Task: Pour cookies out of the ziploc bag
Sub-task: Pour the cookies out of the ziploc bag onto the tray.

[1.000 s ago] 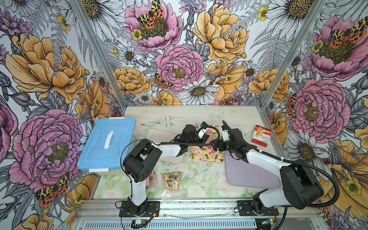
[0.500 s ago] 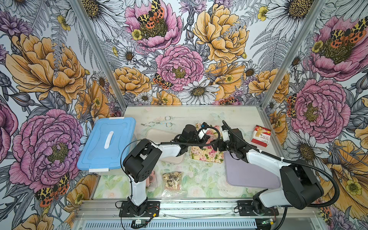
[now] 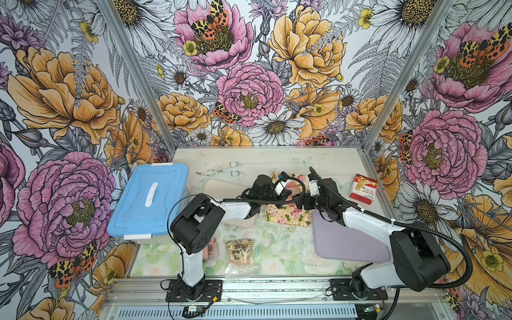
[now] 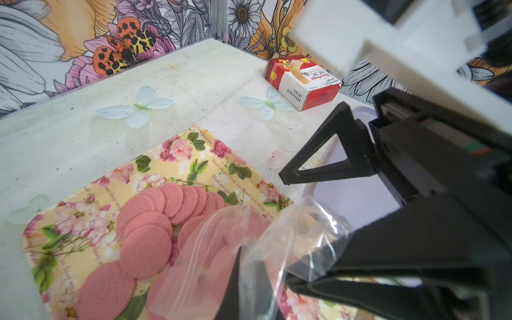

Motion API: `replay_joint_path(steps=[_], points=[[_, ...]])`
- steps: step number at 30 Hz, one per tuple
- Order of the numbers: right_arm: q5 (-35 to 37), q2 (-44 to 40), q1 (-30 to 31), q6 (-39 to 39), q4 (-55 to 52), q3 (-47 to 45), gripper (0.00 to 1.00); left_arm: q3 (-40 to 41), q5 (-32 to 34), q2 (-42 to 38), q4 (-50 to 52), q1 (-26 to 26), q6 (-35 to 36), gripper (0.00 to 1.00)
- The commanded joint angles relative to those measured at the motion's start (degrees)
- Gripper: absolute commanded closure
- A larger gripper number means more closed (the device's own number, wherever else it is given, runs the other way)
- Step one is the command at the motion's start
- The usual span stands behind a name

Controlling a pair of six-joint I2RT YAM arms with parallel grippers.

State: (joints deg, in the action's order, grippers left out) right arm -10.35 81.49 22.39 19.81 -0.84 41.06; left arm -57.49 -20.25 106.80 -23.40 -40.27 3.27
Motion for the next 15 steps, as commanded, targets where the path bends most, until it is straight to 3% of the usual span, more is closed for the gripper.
replay_joint_path(steps=[1,15], points=[[-0.12,-0.23,-0.42,-0.87,0.32,1.90,0.09,1.36,-0.01,-1.95,-0.84,-0.18,-2.11,1.00],[-0.40,1.04,-0.42,-1.09,0.16,2.32,0.09,2.50,7.72,-4.51,4.46,-2.89,-2.35,1.00]])
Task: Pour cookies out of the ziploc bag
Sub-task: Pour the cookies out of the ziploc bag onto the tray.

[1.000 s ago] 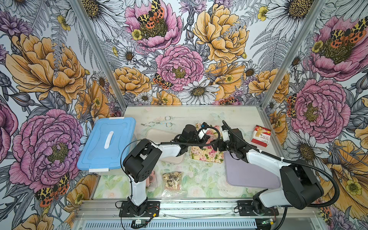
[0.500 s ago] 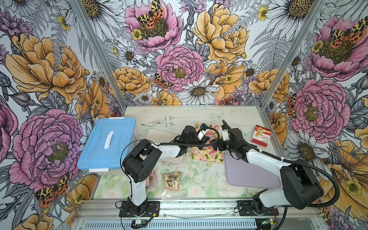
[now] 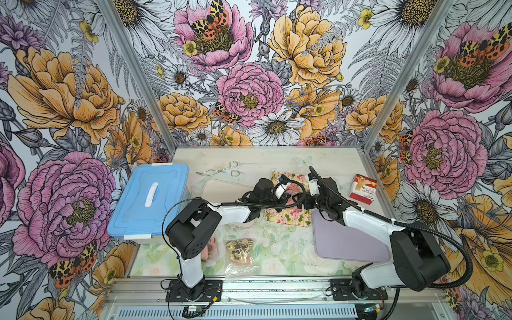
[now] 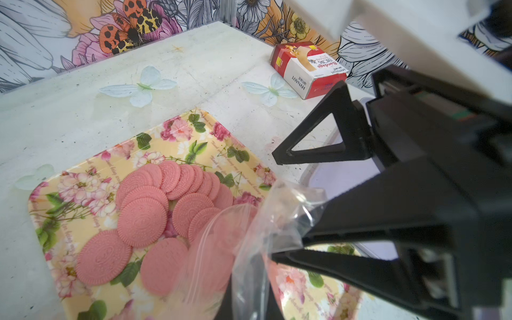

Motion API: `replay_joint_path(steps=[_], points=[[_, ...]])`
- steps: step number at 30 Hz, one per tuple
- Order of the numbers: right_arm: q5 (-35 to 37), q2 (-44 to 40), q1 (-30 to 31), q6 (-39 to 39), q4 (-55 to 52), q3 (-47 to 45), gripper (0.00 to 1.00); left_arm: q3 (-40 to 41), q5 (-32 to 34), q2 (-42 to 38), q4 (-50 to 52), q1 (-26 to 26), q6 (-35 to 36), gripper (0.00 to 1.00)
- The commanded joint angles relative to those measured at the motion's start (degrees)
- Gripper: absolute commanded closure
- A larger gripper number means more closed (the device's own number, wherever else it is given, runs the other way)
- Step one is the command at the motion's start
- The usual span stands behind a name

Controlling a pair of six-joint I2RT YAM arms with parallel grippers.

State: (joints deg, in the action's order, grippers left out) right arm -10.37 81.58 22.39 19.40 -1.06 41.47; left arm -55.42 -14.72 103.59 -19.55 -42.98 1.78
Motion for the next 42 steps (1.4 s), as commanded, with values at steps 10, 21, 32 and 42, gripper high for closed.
replay_joint_path(steps=[10,21,32,42], points=[[-0.47,0.86,-0.42,-0.85,0.27,1.97,0.09,-0.46,2.86,-0.80,0.83,1.02,-2.84,1.00],[-0.80,0.86,-0.42,-0.85,0.21,2.03,0.09,-0.59,4.06,-1.44,1.53,2.43,-3.28,1.00],[-1.11,1.04,-0.42,-0.81,0.27,2.16,0.09,0.04,4.88,-3.20,1.92,3.38,-3.19,1.00],[-1.06,0.77,-0.41,-0.94,0.18,2.05,0.09,-0.12,3.22,-3.53,1.89,3.34,-3.11,1.00]])
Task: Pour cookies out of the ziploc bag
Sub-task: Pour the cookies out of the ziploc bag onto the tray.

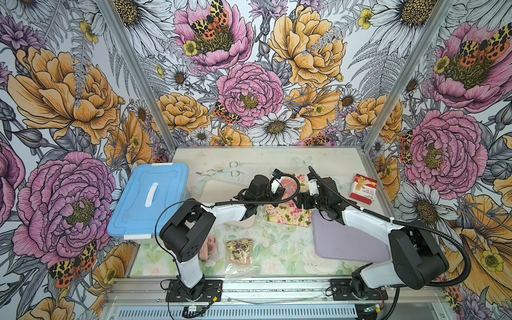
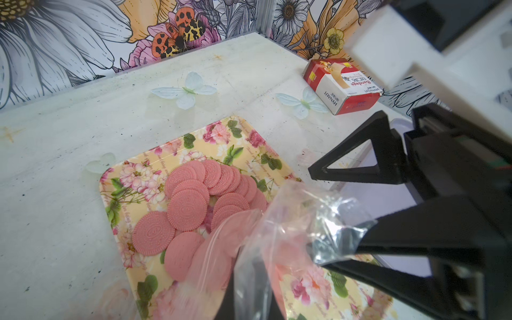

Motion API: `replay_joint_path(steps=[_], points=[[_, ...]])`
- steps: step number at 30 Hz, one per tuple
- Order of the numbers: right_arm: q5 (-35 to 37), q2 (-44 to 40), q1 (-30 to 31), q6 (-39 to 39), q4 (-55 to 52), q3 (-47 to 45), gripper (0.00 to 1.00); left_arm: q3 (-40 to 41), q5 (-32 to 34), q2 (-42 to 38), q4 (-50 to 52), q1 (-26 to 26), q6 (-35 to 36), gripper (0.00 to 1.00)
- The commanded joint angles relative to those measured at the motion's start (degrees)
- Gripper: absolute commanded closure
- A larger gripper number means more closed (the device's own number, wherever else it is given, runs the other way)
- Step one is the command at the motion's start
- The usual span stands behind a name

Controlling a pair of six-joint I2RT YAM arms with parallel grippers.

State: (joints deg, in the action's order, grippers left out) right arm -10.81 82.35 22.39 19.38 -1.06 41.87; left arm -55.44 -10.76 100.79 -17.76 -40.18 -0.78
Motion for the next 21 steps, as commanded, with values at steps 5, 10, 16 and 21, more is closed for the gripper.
replay_joint_path(steps=[5,10,16,21], points=[[-0.55,-0.17,-0.42,-1.01,0.18,1.63,0.09,-0.81,-3.43,0.43,0.10,0.37,-0.84,1.00],[-0.43,-0.50,-0.42,-1.00,0.09,1.62,0.09,-1.50,-6.70,1.09,0.09,0.11,-0.78,1.00],[-0.39,-0.70,-0.42,-1.07,0.10,1.55,0.09,-2.04,-9.46,1.34,0.01,-0.54,-0.63,1.00],[-0.29,-0.78,-0.42,-1.02,0.09,1.48,0.09,-1.95,-10.97,1.37,-1.17,-0.51,-2.03,1.00]])
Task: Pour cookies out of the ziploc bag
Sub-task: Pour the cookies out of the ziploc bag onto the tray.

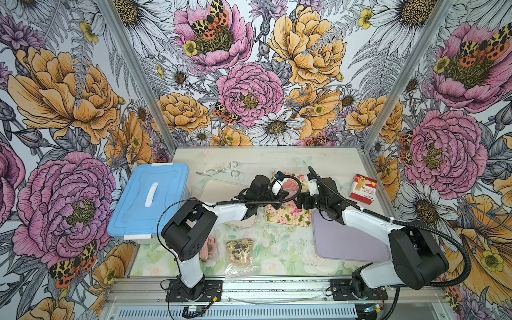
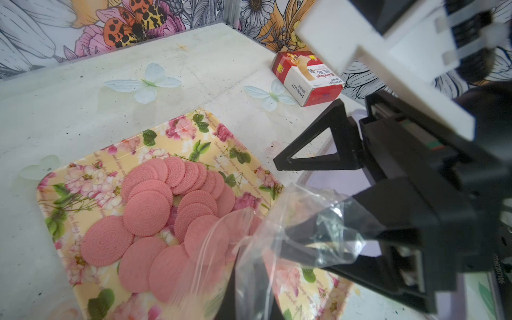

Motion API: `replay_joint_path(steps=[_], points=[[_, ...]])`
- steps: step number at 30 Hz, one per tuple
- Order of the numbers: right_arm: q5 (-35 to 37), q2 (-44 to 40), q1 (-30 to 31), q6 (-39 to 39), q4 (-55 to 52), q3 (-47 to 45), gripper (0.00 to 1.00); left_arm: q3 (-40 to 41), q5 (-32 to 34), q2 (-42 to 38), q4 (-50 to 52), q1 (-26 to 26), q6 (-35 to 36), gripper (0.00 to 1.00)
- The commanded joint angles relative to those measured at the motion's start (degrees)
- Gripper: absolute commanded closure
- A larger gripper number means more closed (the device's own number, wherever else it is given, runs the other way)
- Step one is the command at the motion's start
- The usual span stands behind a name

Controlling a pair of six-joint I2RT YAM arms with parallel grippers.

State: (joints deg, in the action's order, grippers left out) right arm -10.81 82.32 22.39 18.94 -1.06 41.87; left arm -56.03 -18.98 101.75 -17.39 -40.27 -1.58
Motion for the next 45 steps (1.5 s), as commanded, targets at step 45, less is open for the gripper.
replay_joint_path(steps=[45], points=[[-1.34,-7.61,-2.09,0.92,0.36,-0.91,0.09,0.01,-9.74,-0.51,-9.17,0.41,-10.71,1.00]])
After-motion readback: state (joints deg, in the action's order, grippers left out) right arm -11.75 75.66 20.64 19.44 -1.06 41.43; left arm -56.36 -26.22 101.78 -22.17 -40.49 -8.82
